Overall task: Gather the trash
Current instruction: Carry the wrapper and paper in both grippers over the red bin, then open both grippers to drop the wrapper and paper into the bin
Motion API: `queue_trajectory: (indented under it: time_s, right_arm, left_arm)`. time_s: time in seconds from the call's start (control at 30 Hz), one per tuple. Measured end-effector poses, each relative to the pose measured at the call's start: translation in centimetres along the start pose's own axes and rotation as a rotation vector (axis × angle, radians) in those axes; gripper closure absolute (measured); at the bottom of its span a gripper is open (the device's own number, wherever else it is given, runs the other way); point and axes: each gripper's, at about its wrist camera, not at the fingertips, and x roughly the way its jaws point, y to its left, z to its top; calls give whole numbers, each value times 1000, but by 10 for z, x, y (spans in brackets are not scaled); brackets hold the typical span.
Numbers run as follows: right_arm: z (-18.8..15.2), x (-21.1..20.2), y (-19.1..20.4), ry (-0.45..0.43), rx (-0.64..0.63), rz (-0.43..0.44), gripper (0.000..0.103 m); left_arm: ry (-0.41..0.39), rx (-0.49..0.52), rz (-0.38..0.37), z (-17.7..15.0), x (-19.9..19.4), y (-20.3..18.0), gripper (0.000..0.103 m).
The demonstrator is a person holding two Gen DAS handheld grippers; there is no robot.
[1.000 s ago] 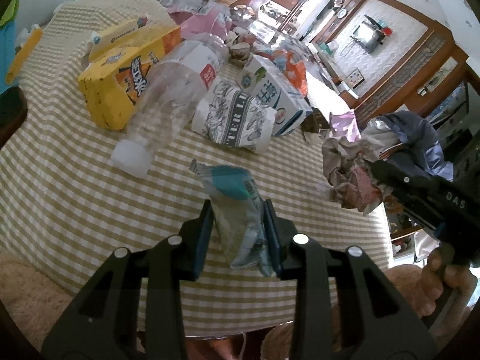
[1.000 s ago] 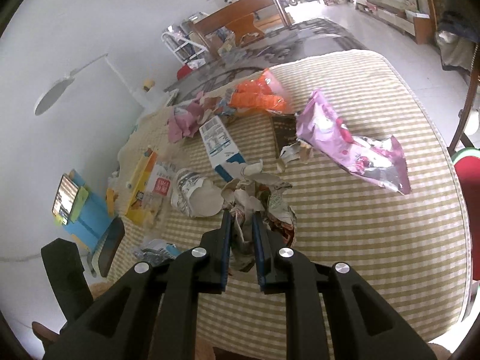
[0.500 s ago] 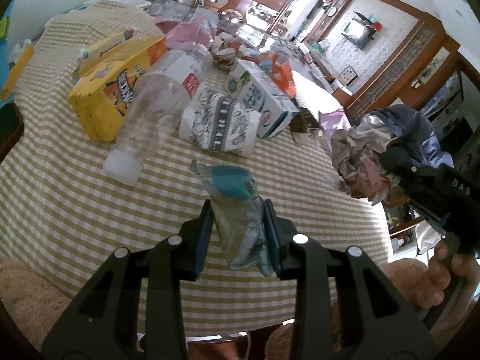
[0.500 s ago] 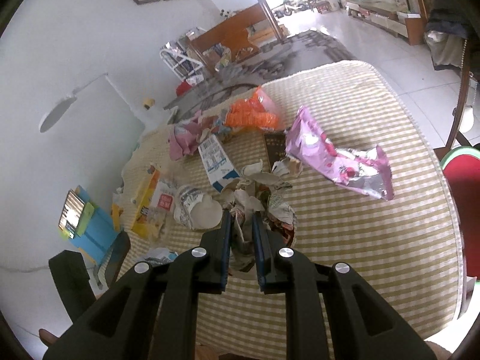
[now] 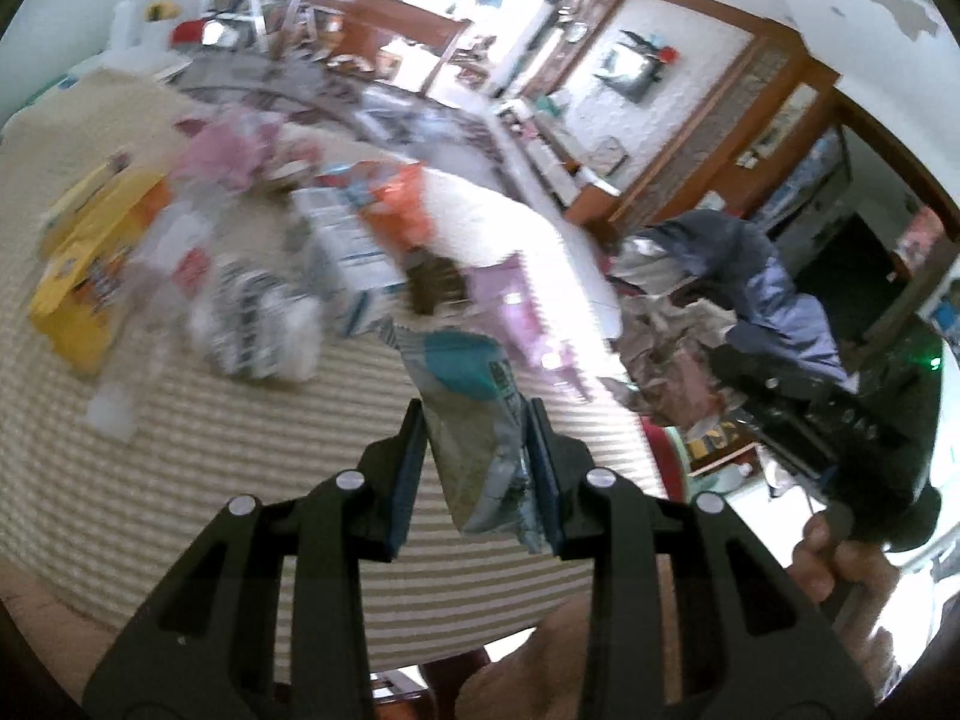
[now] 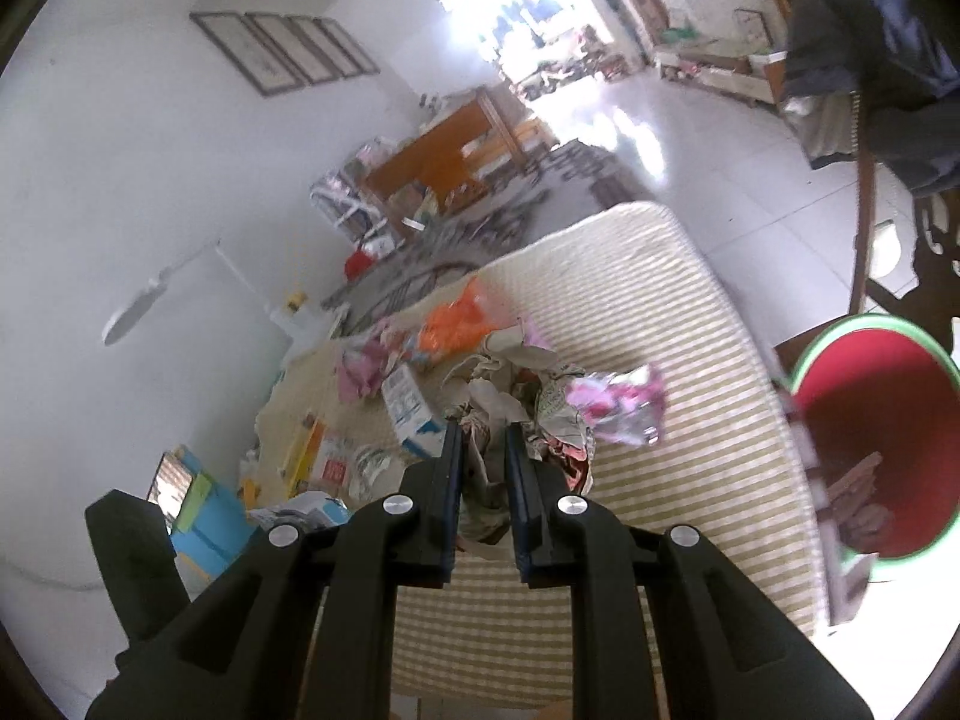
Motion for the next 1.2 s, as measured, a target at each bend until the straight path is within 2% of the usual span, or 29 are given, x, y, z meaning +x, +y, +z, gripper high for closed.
queue_trajectory:
  time_s: [0.3,0.77,1.2]
  right_arm:
    - [5,-34,-45,-76,88,-27,89]
    - [6,-68,-113,-151,216,-79,89]
    - [0,-87,-180,-204,333,-182,89]
  left_arm:
    - [57,62,-109,13,29,-59,71]
    - [118,155,-195,21,72,-129,71]
    - [266,262,-270,15,136,-192,71]
